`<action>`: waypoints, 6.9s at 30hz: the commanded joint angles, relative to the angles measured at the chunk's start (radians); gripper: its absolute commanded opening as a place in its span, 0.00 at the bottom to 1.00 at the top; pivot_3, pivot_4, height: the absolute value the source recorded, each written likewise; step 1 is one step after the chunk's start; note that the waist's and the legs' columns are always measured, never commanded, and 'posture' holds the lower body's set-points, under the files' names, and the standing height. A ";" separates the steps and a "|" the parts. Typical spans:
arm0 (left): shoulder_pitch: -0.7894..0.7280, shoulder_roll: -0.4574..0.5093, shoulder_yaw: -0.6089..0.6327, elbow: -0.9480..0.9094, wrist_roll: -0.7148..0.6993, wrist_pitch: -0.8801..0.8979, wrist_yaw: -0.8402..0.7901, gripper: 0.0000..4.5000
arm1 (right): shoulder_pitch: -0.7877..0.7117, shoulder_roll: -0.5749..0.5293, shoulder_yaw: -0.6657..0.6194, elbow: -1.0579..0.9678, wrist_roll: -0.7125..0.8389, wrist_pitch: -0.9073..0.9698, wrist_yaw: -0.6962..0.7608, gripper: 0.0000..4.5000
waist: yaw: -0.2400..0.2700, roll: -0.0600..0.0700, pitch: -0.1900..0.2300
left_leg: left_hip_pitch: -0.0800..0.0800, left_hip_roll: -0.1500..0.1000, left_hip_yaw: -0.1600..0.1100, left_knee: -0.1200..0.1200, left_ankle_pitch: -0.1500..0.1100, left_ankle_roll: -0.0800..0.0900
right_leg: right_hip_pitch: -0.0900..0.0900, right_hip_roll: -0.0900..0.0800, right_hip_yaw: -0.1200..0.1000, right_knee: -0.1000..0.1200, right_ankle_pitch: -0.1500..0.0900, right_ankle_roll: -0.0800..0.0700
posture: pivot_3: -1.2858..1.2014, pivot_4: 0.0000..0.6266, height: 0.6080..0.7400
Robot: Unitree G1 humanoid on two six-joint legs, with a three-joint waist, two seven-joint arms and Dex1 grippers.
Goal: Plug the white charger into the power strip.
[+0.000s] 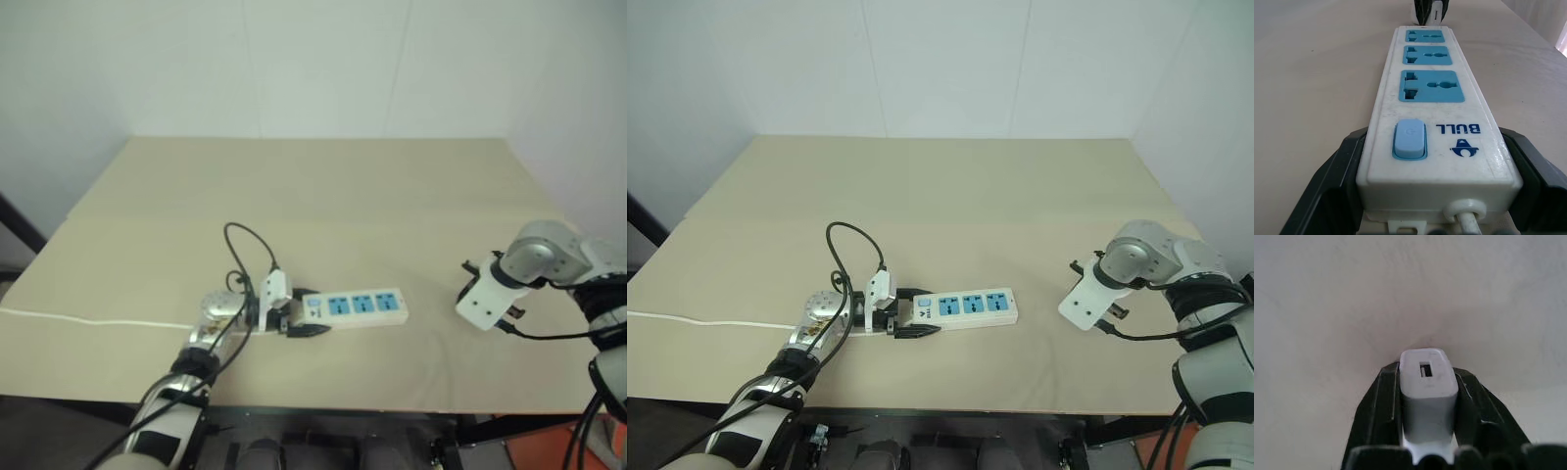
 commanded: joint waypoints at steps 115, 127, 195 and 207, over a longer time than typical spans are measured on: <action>-0.074 0.020 -0.095 0.129 0.051 -0.073 -0.134 0.74 | 0.475 0.347 -0.325 -0.355 0.798 1.022 -0.171 0.25 | 0.025 -0.005 -0.009 | -0.015 0.000 -0.017 0.001 0.000 0.000 | -0.006 0.000 -0.020 -0.004 0.001 -0.002 | 0.52 0.24 1.00; -0.076 0.020 -0.098 0.126 0.051 -0.069 -0.133 0.74 | 0.500 0.372 -0.298 -0.407 0.815 1.052 -0.182 0.25 | 0.018 -0.004 -0.011 | -0.015 0.000 -0.018 0.001 0.000 0.000 | -0.006 0.000 -0.020 -0.004 0.001 -0.002 | 0.52 0.24 1.00; 0.056 0.547 0.152 -0.648 -0.288 0.538 -0.219 1.00 | 1.117 -0.059 -1.233 -1.223 1.159 1.456 -0.156 1.00 | 0.007 0.003 0.006 | -0.034 0.002 -0.018 0.000 0.001 -0.001 | -0.025 0.001 -0.020 -0.002 0.000 -0.004 | 0.52 0.24 1.00; 0.034 0.536 0.136 -0.648 -0.297 0.545 -0.214 1.00 | 1.121 -0.052 -1.223 -1.228 1.148 1.435 -0.165 1.00 | 0.007 0.003 0.006 | -0.034 0.002 -0.018 0.000 0.001 -0.001 | -0.025 0.001 -0.020 -0.002 0.000 -0.004 | 0.52 0.24 1.00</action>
